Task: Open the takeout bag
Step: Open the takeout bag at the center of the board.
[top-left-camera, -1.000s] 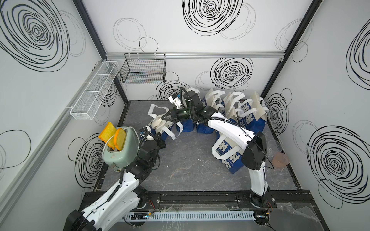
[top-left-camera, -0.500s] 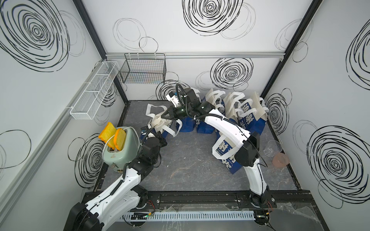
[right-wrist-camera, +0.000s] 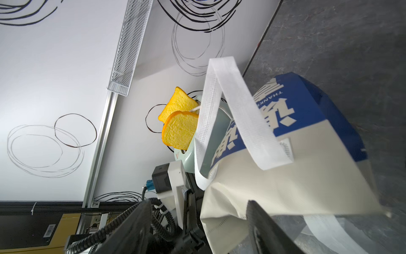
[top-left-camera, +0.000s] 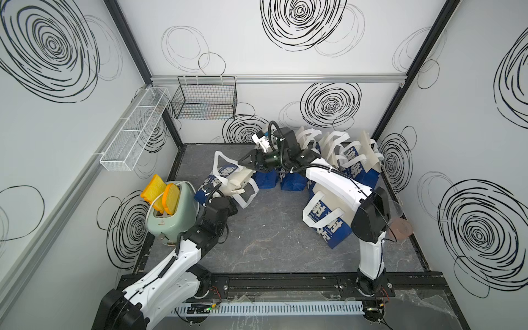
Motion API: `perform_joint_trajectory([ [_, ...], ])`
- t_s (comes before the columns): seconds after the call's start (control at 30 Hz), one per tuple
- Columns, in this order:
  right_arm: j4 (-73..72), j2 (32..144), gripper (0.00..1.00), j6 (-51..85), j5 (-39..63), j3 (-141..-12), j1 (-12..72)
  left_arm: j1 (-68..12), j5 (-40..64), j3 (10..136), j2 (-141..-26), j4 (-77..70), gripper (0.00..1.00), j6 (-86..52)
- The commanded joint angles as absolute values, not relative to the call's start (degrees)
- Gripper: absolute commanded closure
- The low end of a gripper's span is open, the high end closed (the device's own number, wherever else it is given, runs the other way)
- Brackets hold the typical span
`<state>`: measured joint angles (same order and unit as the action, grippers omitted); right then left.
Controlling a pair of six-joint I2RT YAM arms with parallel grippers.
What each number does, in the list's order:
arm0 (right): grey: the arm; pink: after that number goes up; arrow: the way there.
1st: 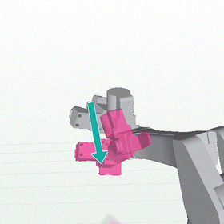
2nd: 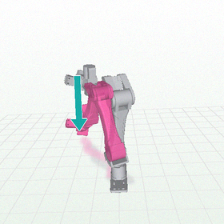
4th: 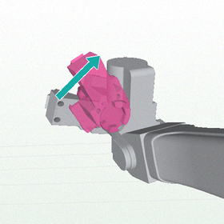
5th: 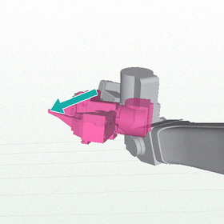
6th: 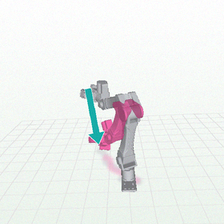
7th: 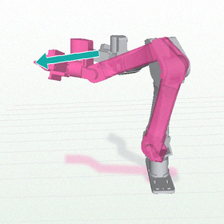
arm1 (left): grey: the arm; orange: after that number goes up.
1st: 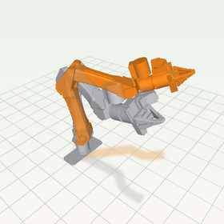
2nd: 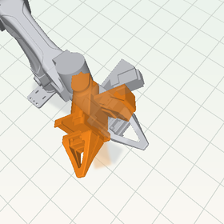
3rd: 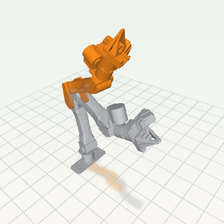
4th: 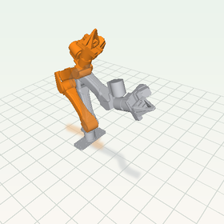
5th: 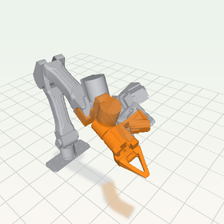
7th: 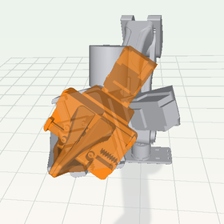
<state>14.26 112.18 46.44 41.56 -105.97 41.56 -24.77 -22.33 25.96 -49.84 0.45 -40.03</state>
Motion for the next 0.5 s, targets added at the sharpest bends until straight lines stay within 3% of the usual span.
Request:
perform_joint_trajectory([
  [0.0, 14.3, 109.56, 0.36, 47.61, 41.05, -102.94, 40.95, -22.69, -21.77, 26.27, -50.17, 8.33, 1.0, -43.51],
  [0.2, 30.68, 112.37, 0.53, 37.84, 33.66, -113.3, 40.69, -20.65, -17.76, 30.15, -50.03, 8.54, 1.0, -47.01],
  [0.47, 30.3, 114.27, 0.5, 39.91, 39.86, -117.16, 40.61, -19.12, -12.96, 31.79, -48.84, 8.11, 1.0, -55.0],
])
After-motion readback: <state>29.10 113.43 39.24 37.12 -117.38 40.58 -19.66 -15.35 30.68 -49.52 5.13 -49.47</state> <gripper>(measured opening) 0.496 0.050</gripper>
